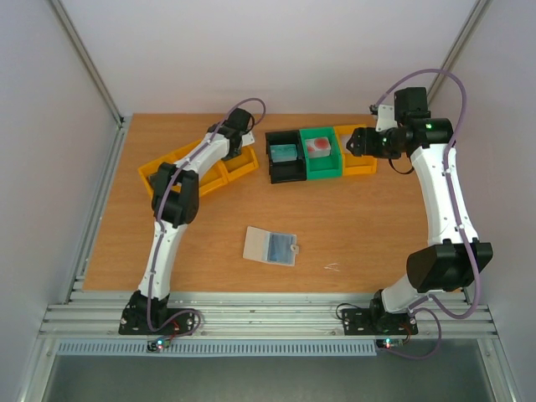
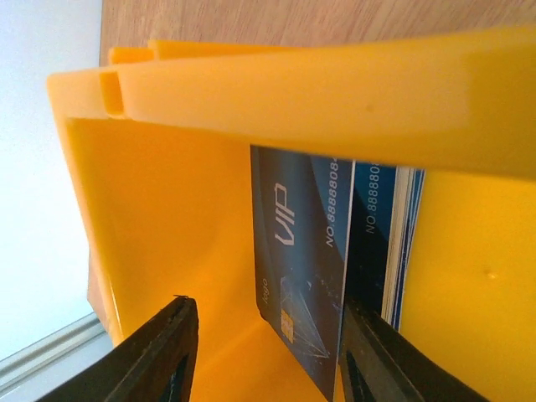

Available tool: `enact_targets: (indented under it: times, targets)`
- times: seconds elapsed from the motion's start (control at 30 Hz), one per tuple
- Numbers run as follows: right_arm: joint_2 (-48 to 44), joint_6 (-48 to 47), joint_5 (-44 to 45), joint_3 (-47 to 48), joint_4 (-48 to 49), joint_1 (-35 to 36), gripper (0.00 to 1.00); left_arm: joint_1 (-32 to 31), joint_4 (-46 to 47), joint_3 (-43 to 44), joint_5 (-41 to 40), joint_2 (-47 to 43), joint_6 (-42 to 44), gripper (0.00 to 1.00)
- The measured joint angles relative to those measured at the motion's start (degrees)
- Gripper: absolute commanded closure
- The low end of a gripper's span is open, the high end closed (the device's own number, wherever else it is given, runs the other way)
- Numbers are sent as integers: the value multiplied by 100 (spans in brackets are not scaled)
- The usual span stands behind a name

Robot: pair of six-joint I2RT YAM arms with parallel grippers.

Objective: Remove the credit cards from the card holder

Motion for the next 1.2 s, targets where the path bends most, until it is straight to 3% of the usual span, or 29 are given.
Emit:
enact_targets:
  times: [0.43,0.6,0.73,0.87,1.0,1.2]
  targets:
    - [13,-2,-232,138,-48,0,23,4,-37,-160,459,-752,-101,30]
    - [13,9,-380,140,-50,0,30,4,-315,-160,970,-1526,-422,29]
    - [13,140,-581,140,-46,24,34,4,-752,-348,1856,-2393,-1137,30]
    - [-20,391,-619,31,46,308,35,-13,-935,-1545,3130,-3834,-2275,31]
    - [-50,686,-422,-304,186,1169,36,-146,-640,-3630,4223,-5390,-3617,30]
    - [-66,1399,-343,-1436,577,2243,38,-638,525,-6505,5003,-6199,-5165,21]
